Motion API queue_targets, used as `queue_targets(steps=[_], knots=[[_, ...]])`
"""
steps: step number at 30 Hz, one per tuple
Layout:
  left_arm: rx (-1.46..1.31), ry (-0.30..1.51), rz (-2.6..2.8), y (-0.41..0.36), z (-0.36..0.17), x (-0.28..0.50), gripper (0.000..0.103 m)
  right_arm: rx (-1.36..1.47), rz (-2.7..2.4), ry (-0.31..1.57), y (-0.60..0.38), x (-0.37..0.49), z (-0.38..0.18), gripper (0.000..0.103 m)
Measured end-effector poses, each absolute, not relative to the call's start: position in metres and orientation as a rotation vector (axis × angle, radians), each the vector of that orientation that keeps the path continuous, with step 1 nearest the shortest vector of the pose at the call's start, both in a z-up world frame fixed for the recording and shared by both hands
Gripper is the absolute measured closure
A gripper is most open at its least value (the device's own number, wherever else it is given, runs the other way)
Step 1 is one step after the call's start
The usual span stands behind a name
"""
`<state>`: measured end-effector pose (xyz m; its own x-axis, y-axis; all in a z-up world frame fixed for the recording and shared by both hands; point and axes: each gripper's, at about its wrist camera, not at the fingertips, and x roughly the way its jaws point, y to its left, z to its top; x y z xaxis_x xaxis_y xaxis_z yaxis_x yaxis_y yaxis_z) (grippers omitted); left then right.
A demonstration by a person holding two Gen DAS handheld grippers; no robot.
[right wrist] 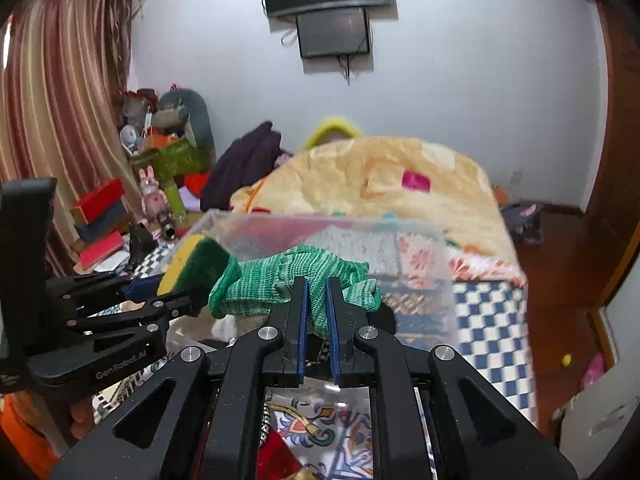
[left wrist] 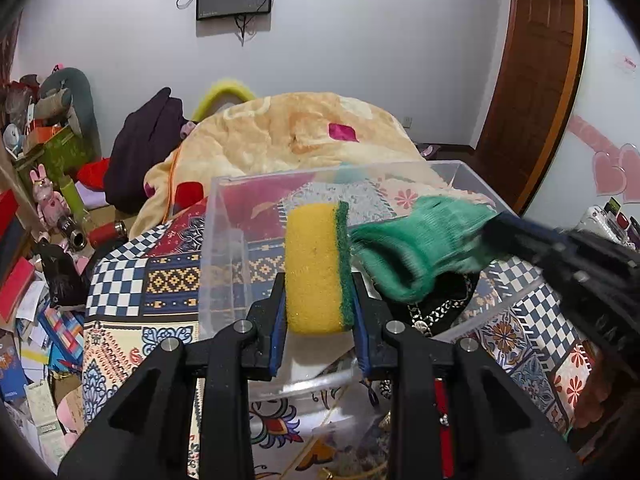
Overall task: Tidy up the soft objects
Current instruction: 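Carry the sponge and glove over the clear box and release both, then grasp the silver mesh bag with the left tool while the right tool grasps the beaded bracelet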
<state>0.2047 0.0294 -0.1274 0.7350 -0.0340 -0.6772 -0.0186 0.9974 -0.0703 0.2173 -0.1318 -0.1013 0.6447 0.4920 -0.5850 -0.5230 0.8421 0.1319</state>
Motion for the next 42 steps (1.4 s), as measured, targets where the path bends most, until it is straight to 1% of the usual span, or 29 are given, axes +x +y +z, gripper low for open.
queue_targets(steps=[3, 5, 9, 11, 14, 16, 17, 20, 23, 25, 27, 30, 39, 41, 42], knots=[[-0.073, 0.762, -0.008, 0.029, -0.131, 0.210, 0.075, -0.066, 0.564, 0.681, -0.128, 0.222, -0.109, 0.094], [-0.074, 0.767, -0.006, 0.030, -0.133, 0.211, 0.075, -0.075, 0.568, 0.694, -0.128, 0.220, -0.112, 0.092], [-0.091, 0.790, -0.003, 0.033, -0.135, 0.210, 0.074, -0.090, 0.563, 0.703, -0.130, 0.217, -0.111, 0.091], [-0.099, 0.789, -0.006, 0.033, -0.134, 0.207, 0.072, -0.087, 0.567, 0.705, -0.135, 0.215, -0.110, 0.088], [-0.096, 0.762, -0.005, 0.031, -0.127, 0.198, 0.064, -0.078, 0.577, 0.700, -0.140, 0.210, -0.106, 0.078], [-0.083, 0.737, -0.003, 0.029, -0.121, 0.191, 0.058, -0.078, 0.578, 0.683, -0.143, 0.204, -0.103, 0.065], [-0.078, 0.721, -0.004, 0.028, -0.116, 0.185, 0.057, -0.085, 0.577, 0.669, -0.145, 0.199, -0.099, 0.063], [-0.080, 0.695, -0.021, 0.027, -0.107, 0.173, 0.050, -0.095, 0.594, 0.644, -0.148, 0.188, -0.092, 0.058], [-0.077, 0.667, -0.031, 0.027, -0.099, 0.156, 0.043, -0.100, 0.611, 0.618, -0.150, 0.178, -0.087, 0.050], [-0.074, 0.660, -0.036, 0.027, -0.097, 0.148, 0.037, -0.101, 0.626, 0.612, -0.151, 0.172, -0.086, 0.042], [-0.072, 0.663, -0.040, 0.028, -0.098, 0.140, 0.036, -0.106, 0.645, 0.619, -0.149, 0.166, -0.089, 0.037], [-0.078, 0.689, -0.054, 0.030, -0.104, 0.130, 0.036, -0.129, 0.666, 0.643, -0.146, 0.160, -0.100, 0.036], [-0.123, 0.787, -0.057, 0.040, -0.138, 0.112, 0.036, -0.132, 0.729, 0.799, -0.128, 0.170, -0.144, 0.036], [-0.125, 0.801, -0.068, 0.038, -0.143, 0.108, 0.036, -0.127, 0.736, 0.820, -0.124, 0.174, -0.149, 0.039], [-0.126, 0.811, -0.078, 0.037, -0.147, 0.106, 0.036, -0.125, 0.741, 0.831, -0.122, 0.175, -0.151, 0.044]])
